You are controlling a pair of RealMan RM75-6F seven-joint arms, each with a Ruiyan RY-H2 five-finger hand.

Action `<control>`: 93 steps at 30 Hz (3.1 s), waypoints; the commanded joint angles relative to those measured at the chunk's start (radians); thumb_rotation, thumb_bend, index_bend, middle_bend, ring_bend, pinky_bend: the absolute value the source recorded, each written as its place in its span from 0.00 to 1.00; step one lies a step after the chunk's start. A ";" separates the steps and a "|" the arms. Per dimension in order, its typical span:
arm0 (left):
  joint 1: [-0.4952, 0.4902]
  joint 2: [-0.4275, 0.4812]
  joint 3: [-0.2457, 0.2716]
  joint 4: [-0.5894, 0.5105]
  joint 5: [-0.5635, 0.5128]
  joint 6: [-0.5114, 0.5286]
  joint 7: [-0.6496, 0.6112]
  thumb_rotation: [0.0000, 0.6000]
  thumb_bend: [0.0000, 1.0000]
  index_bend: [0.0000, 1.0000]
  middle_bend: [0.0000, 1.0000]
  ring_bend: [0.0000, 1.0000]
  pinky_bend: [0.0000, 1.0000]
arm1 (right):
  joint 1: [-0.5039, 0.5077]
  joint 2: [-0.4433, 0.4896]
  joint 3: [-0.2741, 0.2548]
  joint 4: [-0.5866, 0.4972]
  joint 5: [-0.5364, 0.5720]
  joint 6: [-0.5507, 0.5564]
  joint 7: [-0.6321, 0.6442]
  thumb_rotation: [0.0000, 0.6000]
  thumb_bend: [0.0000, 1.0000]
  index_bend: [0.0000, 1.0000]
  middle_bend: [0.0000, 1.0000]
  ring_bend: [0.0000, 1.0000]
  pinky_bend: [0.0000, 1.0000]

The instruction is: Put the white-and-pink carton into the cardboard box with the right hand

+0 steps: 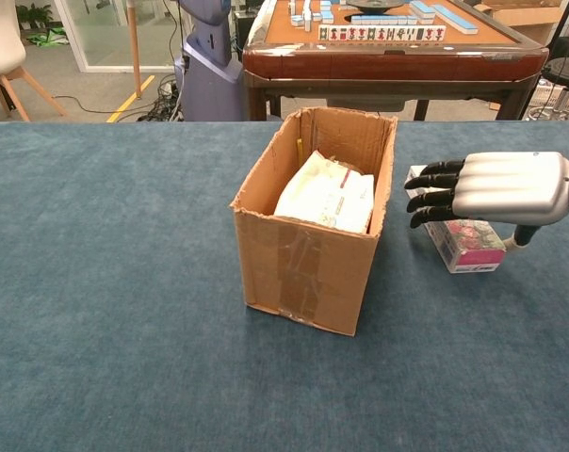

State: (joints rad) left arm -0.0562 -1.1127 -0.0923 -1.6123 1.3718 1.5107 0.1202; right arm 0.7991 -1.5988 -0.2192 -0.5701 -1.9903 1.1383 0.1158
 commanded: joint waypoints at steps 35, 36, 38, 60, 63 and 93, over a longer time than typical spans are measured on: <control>0.005 0.008 0.005 -0.012 0.016 0.005 -0.001 1.00 0.14 0.30 0.23 0.17 0.40 | -0.027 0.239 0.190 -0.421 0.178 0.332 -0.076 1.00 0.00 0.61 0.56 0.45 0.25; 0.005 0.008 0.004 -0.012 0.017 0.005 -0.001 1.00 0.14 0.30 0.23 0.17 0.40 | -0.025 0.258 0.203 -0.462 0.186 0.335 -0.080 1.00 0.00 0.61 0.56 0.45 0.26; 0.005 0.008 0.005 -0.012 0.019 0.006 -0.001 1.00 0.14 0.30 0.23 0.17 0.40 | -0.021 0.296 0.234 -0.552 0.209 0.338 -0.078 1.00 0.00 0.61 0.56 0.45 0.26; 0.008 0.014 0.003 -0.019 0.012 0.006 -0.002 1.00 0.14 0.30 0.24 0.17 0.40 | 0.008 0.307 0.362 -0.905 0.402 0.164 0.450 1.00 0.00 0.61 0.56 0.45 0.28; 0.009 0.016 0.001 -0.020 0.009 0.007 -0.003 1.00 0.14 0.30 0.24 0.17 0.40 | 0.012 0.303 0.355 -0.914 0.401 0.132 0.495 1.00 0.00 0.61 0.56 0.45 0.28; 0.012 0.026 0.002 -0.029 0.006 0.005 -0.002 1.00 0.14 0.29 0.24 0.17 0.40 | -0.012 0.295 0.300 -0.852 0.350 0.061 0.341 1.00 0.00 0.11 0.13 0.08 0.18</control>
State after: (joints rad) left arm -0.0437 -1.0864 -0.0900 -1.6416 1.3775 1.5162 0.1181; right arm 0.8078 -1.3386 0.0795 -1.3821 -1.6425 1.1816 0.5089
